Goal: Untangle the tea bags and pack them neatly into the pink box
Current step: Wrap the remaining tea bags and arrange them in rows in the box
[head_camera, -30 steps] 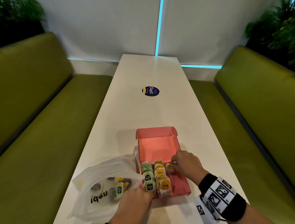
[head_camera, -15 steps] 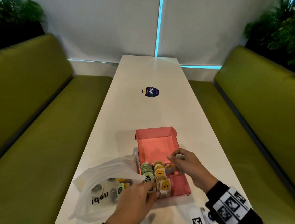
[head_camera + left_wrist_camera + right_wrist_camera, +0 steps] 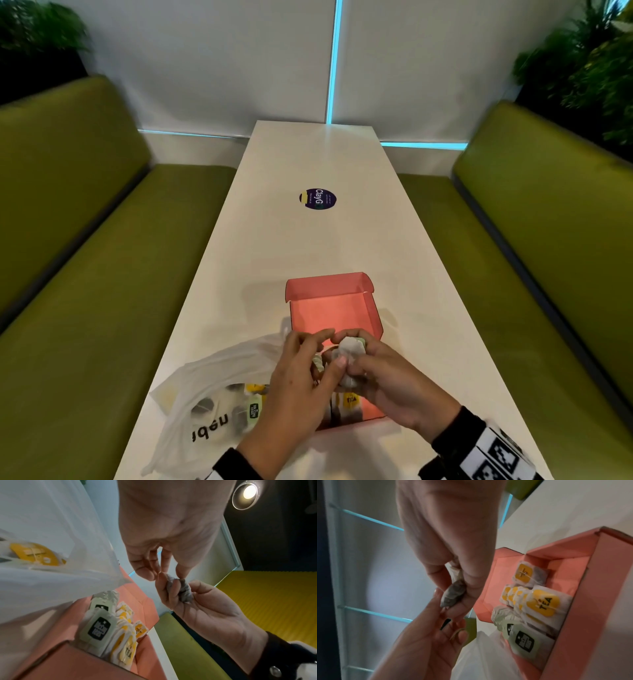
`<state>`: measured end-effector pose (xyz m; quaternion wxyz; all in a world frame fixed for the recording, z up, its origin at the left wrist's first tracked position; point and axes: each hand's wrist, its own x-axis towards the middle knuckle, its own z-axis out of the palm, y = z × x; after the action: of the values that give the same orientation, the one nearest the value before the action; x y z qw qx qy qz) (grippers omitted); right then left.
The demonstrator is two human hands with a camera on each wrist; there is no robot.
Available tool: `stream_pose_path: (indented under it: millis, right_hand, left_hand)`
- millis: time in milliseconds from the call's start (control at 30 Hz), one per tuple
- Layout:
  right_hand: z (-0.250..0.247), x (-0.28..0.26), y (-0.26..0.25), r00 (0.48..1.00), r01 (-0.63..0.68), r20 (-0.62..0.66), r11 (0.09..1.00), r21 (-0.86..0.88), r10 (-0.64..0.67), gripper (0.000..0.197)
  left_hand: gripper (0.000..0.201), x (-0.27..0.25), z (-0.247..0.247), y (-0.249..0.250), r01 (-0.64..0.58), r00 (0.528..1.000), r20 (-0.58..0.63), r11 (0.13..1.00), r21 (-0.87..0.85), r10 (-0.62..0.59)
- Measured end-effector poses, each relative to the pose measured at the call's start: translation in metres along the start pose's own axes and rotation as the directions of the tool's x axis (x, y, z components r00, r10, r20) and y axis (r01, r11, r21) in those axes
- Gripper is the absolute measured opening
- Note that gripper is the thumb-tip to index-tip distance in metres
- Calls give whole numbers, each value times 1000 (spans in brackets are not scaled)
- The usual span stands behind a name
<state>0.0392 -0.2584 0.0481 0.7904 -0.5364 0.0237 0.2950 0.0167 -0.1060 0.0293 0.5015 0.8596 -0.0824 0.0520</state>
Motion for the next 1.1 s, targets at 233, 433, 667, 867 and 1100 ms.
stream_pose_path:
  millis: [233,433,667,867,1100]
  right_hand:
    - [3,-3,3,998,59,12,969,-239,-58,45]
    - [4,-5,2,998,68,35,946,-318,-60,32]
    - [-2,-7,-1,998,57,50,961,-270,-45,43]
    - [-11,-9,-2,996,89,11,970,-226,-89,67]
    - [-4,-9,-18,994,92,-29,938,-335,-108,28]
  left_hand:
    - [25,5,-5,-1,-30,999,32,999,-46,31]
    - [12,7,-12,1,-74,997,14,996,-54,75]
    - [20,7,-23,11,85,996,8,923,-376,-88]
    - [18,7,-29,16,90,996,51,813,-575,-74]
    - [23,7,-32,13,141,983,179,815,-562,-46]
